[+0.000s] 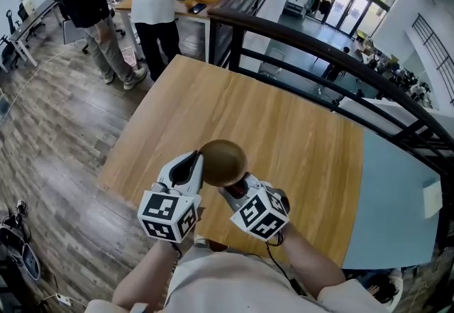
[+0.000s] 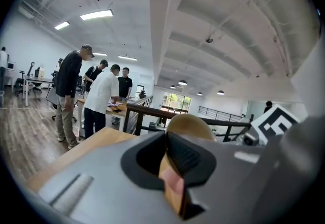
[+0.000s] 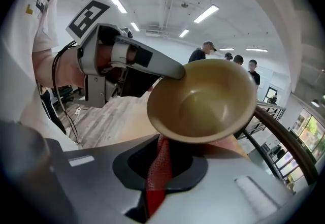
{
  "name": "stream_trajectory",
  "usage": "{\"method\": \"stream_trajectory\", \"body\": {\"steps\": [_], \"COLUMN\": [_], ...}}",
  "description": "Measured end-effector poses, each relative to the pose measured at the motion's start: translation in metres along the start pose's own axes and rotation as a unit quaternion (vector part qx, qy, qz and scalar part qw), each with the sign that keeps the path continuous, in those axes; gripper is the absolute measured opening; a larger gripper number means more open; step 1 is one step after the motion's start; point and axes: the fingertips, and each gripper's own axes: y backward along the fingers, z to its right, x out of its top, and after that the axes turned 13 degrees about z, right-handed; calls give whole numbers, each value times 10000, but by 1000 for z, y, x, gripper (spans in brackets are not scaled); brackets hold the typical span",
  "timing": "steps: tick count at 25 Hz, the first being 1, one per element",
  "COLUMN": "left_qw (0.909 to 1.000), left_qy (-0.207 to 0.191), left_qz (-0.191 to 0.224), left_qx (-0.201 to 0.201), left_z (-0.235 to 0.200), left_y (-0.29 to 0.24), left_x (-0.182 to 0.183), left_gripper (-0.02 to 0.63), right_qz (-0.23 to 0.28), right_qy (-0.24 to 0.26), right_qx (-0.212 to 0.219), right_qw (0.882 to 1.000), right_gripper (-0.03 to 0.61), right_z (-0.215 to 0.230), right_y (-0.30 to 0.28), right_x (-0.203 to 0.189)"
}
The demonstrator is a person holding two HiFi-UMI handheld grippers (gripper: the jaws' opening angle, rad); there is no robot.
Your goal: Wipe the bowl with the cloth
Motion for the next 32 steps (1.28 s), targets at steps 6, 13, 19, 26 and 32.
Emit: {"method": "stream_trajectory", "body": {"steps": [6,13,19,26,32], "left_qw": [9995,9996,9997,9997,9968], "left_qy": [303,270,204,-48,-727], "left_qz": [115,50,-63,-151,-336], "left_qx": [-38,10,117,165,34], "left_z": [8,3,-12,-17,-9], "left_y": [-7,-5,0,8,13], "left_x": [4,-2,-4,-4,-8], "left_gripper": [12,12,12,12,12], "right_qz": [244,406,336,251,217], "right_qy": [-267,-513,-501,-405,-172], "right_qx": [256,276,-121,-578,-865], "right_qw": [9990,9975,9981,9972,9959], "right_gripper": [14,14,14,15,15], "right_z": [-16,-20,6,35,49], "right_y": [-10,-12,5,26,41], "right_x": [9,11,8,11,14]}}
